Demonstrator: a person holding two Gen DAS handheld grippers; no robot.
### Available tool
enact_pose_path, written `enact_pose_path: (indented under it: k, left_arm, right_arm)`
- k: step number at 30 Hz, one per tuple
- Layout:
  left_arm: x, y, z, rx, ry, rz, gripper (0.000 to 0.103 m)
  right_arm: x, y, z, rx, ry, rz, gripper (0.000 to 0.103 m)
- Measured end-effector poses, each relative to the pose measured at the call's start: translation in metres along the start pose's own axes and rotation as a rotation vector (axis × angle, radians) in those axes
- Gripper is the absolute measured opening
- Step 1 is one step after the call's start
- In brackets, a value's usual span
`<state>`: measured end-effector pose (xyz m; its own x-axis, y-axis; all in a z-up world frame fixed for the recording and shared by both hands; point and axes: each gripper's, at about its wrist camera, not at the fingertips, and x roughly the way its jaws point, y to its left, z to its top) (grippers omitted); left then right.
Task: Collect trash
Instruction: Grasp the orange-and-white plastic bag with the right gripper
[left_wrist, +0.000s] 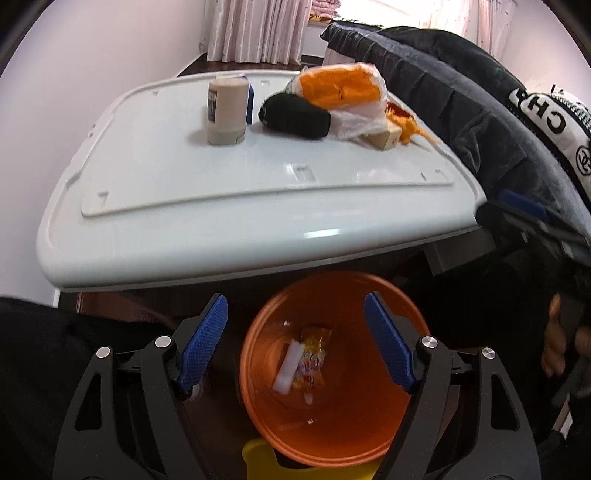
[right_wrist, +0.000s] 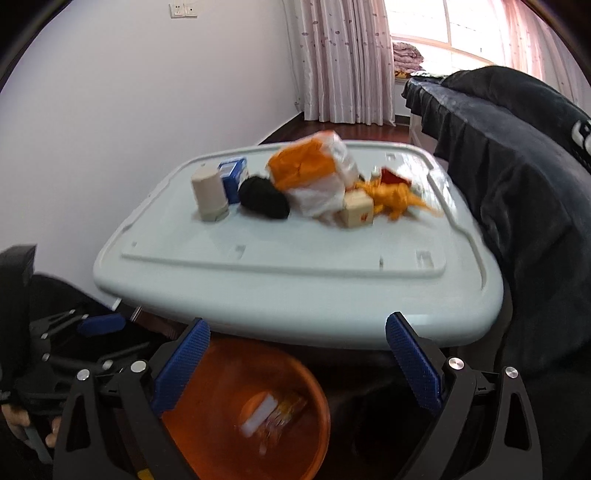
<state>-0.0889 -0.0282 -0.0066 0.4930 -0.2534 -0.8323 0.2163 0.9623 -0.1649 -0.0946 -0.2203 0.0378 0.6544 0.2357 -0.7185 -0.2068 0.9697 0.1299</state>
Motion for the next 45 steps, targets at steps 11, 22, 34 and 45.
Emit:
enact_pose_path:
  k: [11,22,34,45]
  left_arm:
    - [0.024,0.032,0.036,-0.148,-0.011,-0.045,0.075]
    - [0.032,0.042,0.026,-0.165,-0.003,-0.009,0.075]
    - [0.016,0.029,0.029,-0.11,-0.079,0.025,0.075]
    - [0.056,0.043,0.111,-0.196,-0.099,0.102,0.075]
  right_arm:
    - [0.103,-0.024,0.146,-0.248,-0.007,0.0,0.096]
    - [0.169,-0.013,0.152,-0.282,0.104,0.061,0.064]
    - [0.083,-0.026,0.131,-0.098,0.002,0.076,0.019]
    - [0.026,-0.081,0.068,0.288,-0.087,0.098,0.02]
